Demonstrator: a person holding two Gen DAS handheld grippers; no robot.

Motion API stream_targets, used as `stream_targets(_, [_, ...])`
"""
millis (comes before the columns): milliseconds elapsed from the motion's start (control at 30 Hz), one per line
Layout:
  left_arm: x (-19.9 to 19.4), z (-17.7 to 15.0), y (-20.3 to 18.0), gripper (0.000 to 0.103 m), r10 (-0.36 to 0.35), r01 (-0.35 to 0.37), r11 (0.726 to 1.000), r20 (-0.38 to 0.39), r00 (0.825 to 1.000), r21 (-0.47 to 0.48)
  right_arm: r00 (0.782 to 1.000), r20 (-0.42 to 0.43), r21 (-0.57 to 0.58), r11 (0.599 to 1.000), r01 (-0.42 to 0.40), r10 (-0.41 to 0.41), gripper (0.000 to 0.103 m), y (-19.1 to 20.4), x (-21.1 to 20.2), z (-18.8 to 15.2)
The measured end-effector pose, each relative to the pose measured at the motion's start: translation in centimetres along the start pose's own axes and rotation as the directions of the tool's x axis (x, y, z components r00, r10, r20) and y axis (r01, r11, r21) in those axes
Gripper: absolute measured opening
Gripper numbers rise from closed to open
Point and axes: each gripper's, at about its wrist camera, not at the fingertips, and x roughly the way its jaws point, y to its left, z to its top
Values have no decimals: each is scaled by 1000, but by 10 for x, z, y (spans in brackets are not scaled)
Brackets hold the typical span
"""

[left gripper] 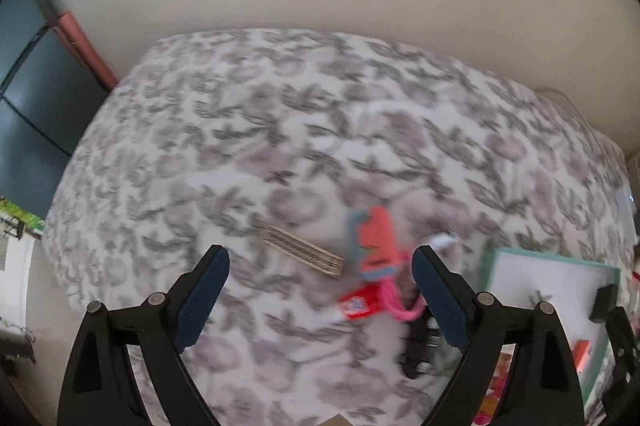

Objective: Organize rigid objects
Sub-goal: 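Move both open grippers back over the pile of items, then grasp the gold patterned bar with the left gripper while the right grasps the black toy car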

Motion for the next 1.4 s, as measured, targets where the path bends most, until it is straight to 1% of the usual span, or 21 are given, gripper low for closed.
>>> stream_targets(133, [2, 4, 33, 93, 30, -30, 998, 6, 1000, -58, 998, 4, -25, 997, -69, 69, 103, 29, 0, -4])
stream_targets(200, [5, 5, 44, 93, 35, -35, 996, 1, 999, -78, 994, -12, -50, 993, -111, 110, 103, 47, 4, -7])
stream_targets(333, [20, 2, 59, 93, 31, -35, 994, -35, 999, -102, 984, -60, -89, 981, -171, 166, 102, 76, 17, -17])
stream_targets(400, [31, 0, 60, 93, 25, -32, 994, -62, 998, -106, 980, -85, -107, 977, -187, 178, 97, 88, 25, -23])
stream_targets(467, [46, -3, 61, 93, 13, -25, 993, -106, 994, -113, 974, -120, -127, 970, -205, 191, 91, 99, 34, -30])
stream_targets(533, [58, -6, 60, 93, 2, -19, 993, -137, 991, -120, 970, -150, -142, 967, -213, 191, 85, 106, 41, -37])
stream_targets(600, [71, -9, 60, 93, -14, -8, 992, -171, 985, -128, 966, -177, -161, 963, -218, 190, 83, 114, 48, -44])
stream_targets(633, [76, -11, 59, 93, -21, -3, 991, -182, 983, -132, 964, -187, -166, 961, -221, 189, 80, 116, 51, -47])
stream_targets(667, [82, -12, 59, 93, -31, 3, 990, -197, 980, -138, 961, -198, -167, 959, -228, 194, 77, 118, 55, -49])
stream_targets(733, [91, -13, 59, 93, -43, 10, 988, -218, 975, -151, 955, -220, -154, 959, -236, 200, 74, 118, 62, -52])
stream_targets(800, [97, -13, 58, 93, -56, 19, 987, -226, 973, -161, 950, -238, -139, 961, -238, 201, 69, 118, 69, -53])
stream_targets(867, [103, -11, 57, 93, -69, 30, 985, -231, 971, -168, 946, -253, -132, 962, -240, 201, 60, 119, 75, -55])
stream_targets(900, [106, -10, 56, 93, -72, 33, 985, -232, 970, -170, 945, -258, -132, 962, -239, 200, 58, 119, 77, -55])
stream_targets(967, [112, -9, 55, 93, -76, 35, 984, -240, 968, -172, 942, -272, -129, 963, -238, 196, 52, 120, 81, -57])
stream_targets(1033, [120, -7, 55, 93, -81, 36, 983, -249, 965, -181, 938, -288, -127, 963, -237, 193, 51, 121, 85, -59])
stream_targets(1100, [126, -7, 55, 93, -88, 38, 979, -252, 964, -200, 936, -299, -131, 964, -232, 185, 46, 121, 89, -60])
stream_targets(1233, [136, -3, 53, 93, -104, 48, 973, -245, 964, -226, 932, -315, -131, 965, -227, 177, 46, 120, 93, -63])
stream_targets(1400, [148, -2, 43, 93, -70, 19, 981, -260, 963, -194, 929, -331, -145, 963, -227, 169, 46, 123, 97, -67])
